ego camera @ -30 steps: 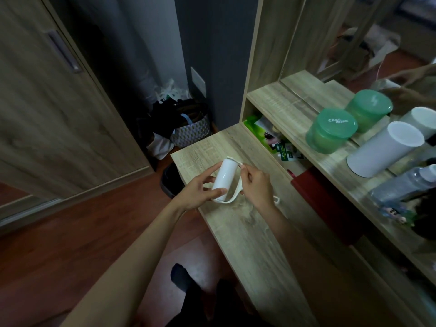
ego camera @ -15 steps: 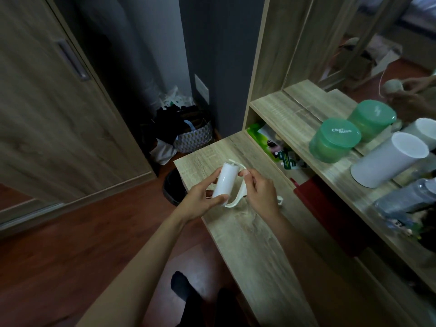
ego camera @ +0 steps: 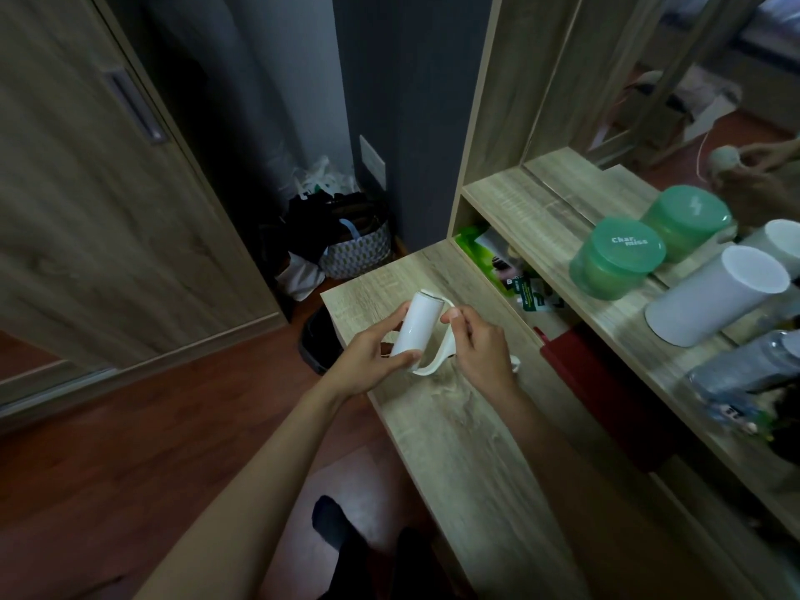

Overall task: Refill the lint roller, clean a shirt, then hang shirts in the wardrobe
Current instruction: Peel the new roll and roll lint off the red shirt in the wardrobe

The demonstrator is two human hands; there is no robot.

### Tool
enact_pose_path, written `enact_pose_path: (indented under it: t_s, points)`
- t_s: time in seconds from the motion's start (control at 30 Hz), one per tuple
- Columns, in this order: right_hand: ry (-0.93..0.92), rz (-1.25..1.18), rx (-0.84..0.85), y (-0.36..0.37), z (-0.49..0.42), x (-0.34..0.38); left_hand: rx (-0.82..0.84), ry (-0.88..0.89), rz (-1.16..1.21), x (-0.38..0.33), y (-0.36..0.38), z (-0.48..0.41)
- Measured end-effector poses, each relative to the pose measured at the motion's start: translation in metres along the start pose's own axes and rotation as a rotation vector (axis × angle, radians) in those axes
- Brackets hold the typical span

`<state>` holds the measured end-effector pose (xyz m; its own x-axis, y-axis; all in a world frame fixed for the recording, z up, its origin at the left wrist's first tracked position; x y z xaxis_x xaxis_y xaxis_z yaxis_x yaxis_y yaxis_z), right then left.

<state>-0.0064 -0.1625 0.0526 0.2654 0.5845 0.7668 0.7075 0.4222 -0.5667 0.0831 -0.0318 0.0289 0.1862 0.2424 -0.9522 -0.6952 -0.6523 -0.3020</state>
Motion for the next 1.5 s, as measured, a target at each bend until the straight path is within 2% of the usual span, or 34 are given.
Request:
enact_pose_path:
  t_s: [0.13, 0.2, 0.33, 0.47, 0.57, 0.63, 0.8, 0.97, 1.1, 1.3, 1.4, 1.5]
  points:
    - [0.102, -0.119, 0.017, -0.002, -0.006, -0.001, -0.005, 0.045, -0.014, -0.010, -0.007, -0.009]
    - [0.212, -0.193, 0.080, 0.003, -0.008, -0.008, -0.045, 0.051, -0.006, -0.017, -0.016, -0.017]
    - [0.306, -0.305, 0.211, 0.012, -0.001, -0.015, -0.171, 0.062, 0.054, -0.028, -0.043, -0.036]
    - [0.563, -0.672, 0.375, 0.038, 0.021, -0.009, -0.281, 0.080, 0.124, -0.042, -0.059, -0.046]
    - [0.747, -0.964, 0.515, 0.064, 0.042, 0.010, -0.232, 0.089, 0.151, -0.051, -0.048, -0.051]
    - [0.806, -1.077, 0.526, 0.072, 0.049, 0.016, -0.200, 0.060, 0.153, -0.048, -0.043, -0.053]
    - [0.836, -1.147, 0.458, 0.076, 0.055, 0.017, -0.204, -0.022, 0.172, -0.034, -0.045, -0.049]
    - [0.908, -1.269, 0.549, 0.085, 0.066, 0.032, -0.206, -0.048, 0.212, -0.029, -0.049, -0.041]
    - [0.860, -1.188, 0.548, 0.095, 0.067, 0.030, -0.213, -0.130, 0.234, -0.014, -0.058, -0.040]
    - [0.801, -1.075, 0.559, 0.109, 0.066, 0.035, -0.442, -0.252, 0.310, 0.013, -0.096, -0.047]
    - [0.804, -1.089, 0.569, 0.121, 0.057, 0.045, -0.485, -0.193, 0.315, 0.019, -0.124, -0.048]
    - [0.791, -1.087, 0.581, 0.141, 0.039, 0.059, -0.519, -0.017, 0.212, 0.008, -0.164, -0.048]
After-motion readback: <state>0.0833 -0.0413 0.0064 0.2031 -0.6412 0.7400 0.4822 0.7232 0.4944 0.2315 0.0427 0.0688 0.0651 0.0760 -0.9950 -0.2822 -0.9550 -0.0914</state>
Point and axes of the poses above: each hand's wrist, its own z-axis away from the middle knuckle, its own y-axis out of the palm, x = y × z, the point moved 10 cm from there along -z, towards the middle knuckle, and after that the axes turned 11 degrees about -x, right-handed, at the moved point
